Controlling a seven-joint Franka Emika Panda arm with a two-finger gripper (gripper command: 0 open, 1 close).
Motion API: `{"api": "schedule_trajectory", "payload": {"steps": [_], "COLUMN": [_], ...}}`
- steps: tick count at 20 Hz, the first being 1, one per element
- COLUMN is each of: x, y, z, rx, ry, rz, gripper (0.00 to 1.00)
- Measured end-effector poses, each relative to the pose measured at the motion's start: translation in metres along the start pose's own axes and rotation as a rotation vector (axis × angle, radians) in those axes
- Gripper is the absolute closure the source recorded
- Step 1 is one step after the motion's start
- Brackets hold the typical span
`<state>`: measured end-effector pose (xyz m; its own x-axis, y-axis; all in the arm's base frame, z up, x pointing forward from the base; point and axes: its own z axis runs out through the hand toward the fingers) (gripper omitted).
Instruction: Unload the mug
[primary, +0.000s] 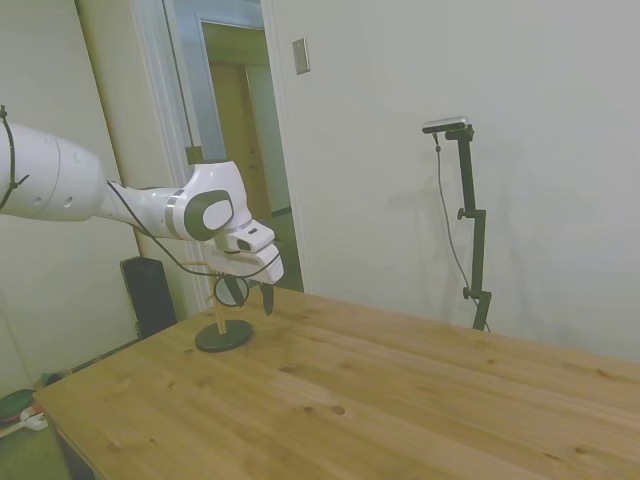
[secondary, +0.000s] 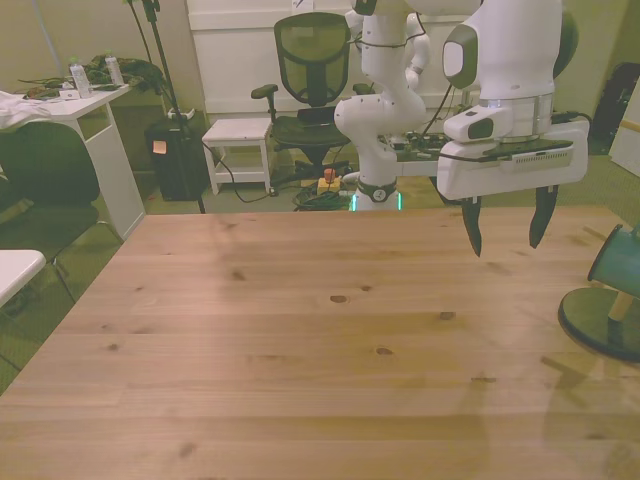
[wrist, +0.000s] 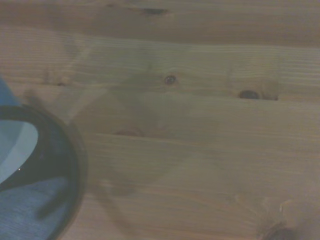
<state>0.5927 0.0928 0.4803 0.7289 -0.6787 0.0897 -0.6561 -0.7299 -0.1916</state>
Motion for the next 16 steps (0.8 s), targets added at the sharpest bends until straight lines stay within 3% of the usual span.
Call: {"api": "schedule_trajectory", "payload": {"steps": [10, 16], "x": [-0.0012, -0.0055], "y": [-0.0009, -0.0085], "z": [0.0002, 0.0011], "rx": [0.000, 0.024], "ry": [-0.001, 0.009], "rz": [-0.009, -0.096], "gripper": [0.00, 0.00]}}
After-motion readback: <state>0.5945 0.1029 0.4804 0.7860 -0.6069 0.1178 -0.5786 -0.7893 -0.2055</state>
